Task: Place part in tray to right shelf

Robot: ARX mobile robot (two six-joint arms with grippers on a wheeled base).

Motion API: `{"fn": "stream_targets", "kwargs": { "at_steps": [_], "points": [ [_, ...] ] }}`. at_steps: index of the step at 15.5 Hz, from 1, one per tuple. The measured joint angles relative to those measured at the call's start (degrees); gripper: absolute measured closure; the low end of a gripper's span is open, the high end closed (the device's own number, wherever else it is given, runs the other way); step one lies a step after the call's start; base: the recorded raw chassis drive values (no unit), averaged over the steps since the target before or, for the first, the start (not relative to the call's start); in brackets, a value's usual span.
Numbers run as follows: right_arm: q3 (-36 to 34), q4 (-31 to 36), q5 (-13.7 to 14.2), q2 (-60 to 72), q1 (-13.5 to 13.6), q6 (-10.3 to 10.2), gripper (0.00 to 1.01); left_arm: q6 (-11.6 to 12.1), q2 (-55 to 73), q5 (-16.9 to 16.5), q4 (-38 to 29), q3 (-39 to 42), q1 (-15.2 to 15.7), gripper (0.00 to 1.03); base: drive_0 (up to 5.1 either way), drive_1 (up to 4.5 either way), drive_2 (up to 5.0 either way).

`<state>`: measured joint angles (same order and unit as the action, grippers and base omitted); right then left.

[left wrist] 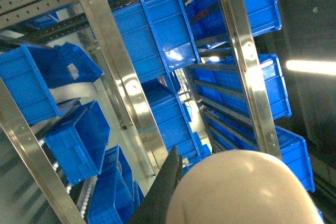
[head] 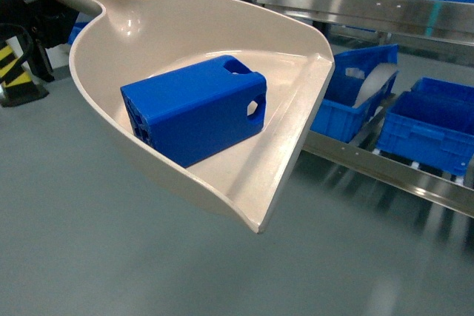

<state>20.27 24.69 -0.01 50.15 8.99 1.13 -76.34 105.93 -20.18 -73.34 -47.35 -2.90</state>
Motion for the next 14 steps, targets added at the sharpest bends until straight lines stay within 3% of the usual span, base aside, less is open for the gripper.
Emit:
{"fn": "stream_targets", "kwargs": {
  "at_steps": [14],
  "points": [
    [0.00, 0.00, 0.00, 0.00, -0.02, 0.00, 0.03, 0.00, 0.00, 0.02, -0.02, 0.00, 0.00, 0.91, -1.6, -1.56, -1.6]
  ]
}}
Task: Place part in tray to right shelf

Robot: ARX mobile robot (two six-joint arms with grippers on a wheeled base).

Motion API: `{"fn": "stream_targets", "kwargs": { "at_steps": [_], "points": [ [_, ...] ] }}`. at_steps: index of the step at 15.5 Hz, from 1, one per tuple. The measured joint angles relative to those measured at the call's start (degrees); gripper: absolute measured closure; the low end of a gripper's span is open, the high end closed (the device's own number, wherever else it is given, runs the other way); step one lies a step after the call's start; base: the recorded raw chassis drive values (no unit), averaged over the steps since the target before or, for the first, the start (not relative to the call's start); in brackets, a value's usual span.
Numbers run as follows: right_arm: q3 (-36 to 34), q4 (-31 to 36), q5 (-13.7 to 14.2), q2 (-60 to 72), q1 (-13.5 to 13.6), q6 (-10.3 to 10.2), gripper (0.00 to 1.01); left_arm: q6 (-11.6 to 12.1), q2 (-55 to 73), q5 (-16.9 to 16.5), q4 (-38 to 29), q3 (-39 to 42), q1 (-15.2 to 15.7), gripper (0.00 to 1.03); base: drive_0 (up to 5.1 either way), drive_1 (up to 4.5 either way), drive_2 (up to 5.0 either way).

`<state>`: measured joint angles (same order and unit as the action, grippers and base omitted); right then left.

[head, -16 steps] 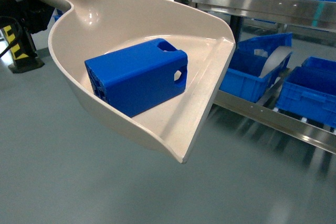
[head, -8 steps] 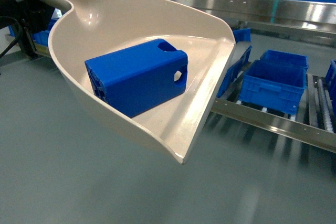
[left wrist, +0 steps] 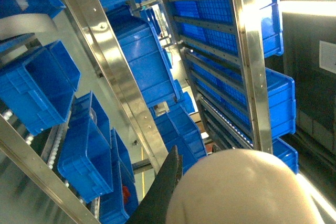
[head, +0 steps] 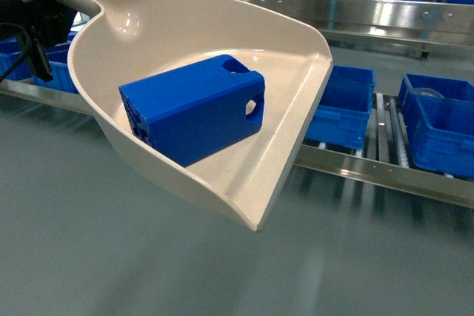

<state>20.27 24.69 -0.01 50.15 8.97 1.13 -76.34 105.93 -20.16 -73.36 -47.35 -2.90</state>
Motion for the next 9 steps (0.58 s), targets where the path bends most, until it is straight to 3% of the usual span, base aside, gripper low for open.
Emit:
{"fn": "stream_targets", "kwargs": {
  "at_steps": [9],
  "points": [
    [0.00, 0.00, 0.00, 0.00, 0.00, 0.00, 0.03, 0.00, 0.00, 0.00, 0.02, 0.00, 0.00, 0.91, -1.5, -1.55, -1.5]
  ]
}}
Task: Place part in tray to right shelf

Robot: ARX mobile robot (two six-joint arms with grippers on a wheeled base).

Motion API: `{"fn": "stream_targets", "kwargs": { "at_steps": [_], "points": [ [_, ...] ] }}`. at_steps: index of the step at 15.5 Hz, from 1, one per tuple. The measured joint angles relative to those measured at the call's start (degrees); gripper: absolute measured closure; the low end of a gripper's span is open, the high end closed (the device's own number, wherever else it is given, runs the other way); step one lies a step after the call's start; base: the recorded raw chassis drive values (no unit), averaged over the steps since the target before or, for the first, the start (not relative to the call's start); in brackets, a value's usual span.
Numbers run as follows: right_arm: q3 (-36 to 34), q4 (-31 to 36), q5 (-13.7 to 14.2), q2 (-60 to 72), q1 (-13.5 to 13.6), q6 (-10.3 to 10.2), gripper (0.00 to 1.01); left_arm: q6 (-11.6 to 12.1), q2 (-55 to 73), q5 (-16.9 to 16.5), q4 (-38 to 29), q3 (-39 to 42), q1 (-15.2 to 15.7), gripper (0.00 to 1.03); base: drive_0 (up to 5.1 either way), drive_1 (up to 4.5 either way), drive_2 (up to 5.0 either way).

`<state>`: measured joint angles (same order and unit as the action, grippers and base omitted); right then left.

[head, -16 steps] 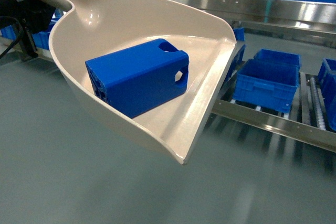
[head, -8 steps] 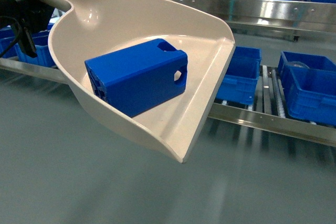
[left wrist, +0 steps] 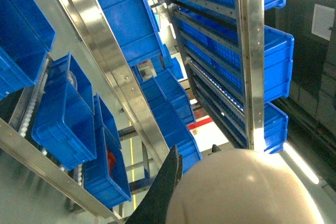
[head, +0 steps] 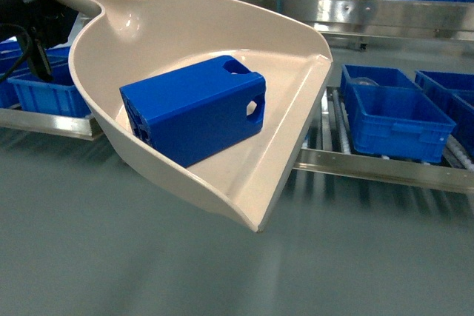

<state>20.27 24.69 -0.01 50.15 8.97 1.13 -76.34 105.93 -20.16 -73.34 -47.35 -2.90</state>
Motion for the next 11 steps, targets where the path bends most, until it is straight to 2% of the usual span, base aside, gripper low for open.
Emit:
{"fn": "stream_targets", "kwargs": {
  "at_steps": [11],
  "points": [
    [0.00, -0.02, 0.00, 0.00, 0.00, 0.00, 0.03, 0.00, 0.00, 0.00, 0.00, 0.00, 0.02, 0.91, -1.6, -1.63, -1.6]
  ]
}}
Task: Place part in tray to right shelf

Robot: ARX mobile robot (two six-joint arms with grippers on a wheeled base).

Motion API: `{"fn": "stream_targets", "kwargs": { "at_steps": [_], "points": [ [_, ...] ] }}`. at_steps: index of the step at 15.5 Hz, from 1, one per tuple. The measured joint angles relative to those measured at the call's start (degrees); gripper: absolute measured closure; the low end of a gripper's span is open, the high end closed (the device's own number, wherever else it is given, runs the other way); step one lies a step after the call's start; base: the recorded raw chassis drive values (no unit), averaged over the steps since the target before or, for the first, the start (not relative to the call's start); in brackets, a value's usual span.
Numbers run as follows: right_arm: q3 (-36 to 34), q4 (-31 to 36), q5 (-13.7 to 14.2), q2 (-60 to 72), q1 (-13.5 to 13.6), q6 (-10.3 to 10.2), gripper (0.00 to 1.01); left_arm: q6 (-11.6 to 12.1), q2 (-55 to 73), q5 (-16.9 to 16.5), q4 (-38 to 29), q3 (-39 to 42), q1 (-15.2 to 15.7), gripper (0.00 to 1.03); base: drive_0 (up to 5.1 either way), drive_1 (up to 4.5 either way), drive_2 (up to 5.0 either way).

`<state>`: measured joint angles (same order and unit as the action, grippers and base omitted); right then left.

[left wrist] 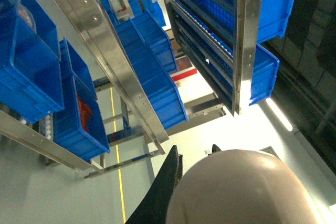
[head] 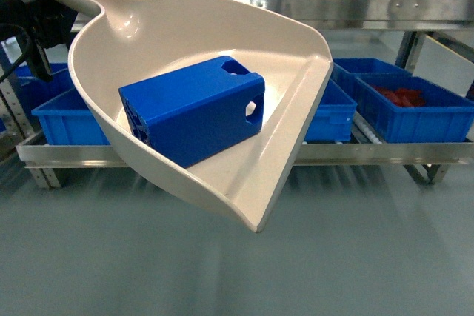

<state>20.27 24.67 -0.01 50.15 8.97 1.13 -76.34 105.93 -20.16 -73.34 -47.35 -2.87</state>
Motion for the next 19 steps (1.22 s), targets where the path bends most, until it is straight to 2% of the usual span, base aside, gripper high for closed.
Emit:
{"fn": "stream_targets", "kwargs": {
  "at_steps": [8, 13, 17, 19],
  "points": [
    [0.00, -0.02, 0.04, 0.00, -0.02, 0.00, 0.03, -0.02, 0.00, -0.26, 0.00, 0.00, -0.44, 0.91, -1.7, -1.73, -1.7],
    [0.00, 0.13, 0.00, 0.00, 0.02, 0.00, 0.03, 0.02, 0.00, 0.48, 0.02, 0.00, 0.61, 0.91, 0.4, 0.36, 0.4],
    [0.00, 0.09, 0.00, 0.00, 0.02, 0.00, 0.03, -0.02, 0.00, -0.39, -0.02, 0.00, -0.42, 0.91, 0.0, 0.00, 0.0],
    [0.00, 0.09, 0.00, 0.00, 0.02, 0.00, 0.03, 0.00, 0.00, -0.17, -0.02, 0.00, 0.02, 0.91, 0.0, 0.00, 0.0]
  ]
}}
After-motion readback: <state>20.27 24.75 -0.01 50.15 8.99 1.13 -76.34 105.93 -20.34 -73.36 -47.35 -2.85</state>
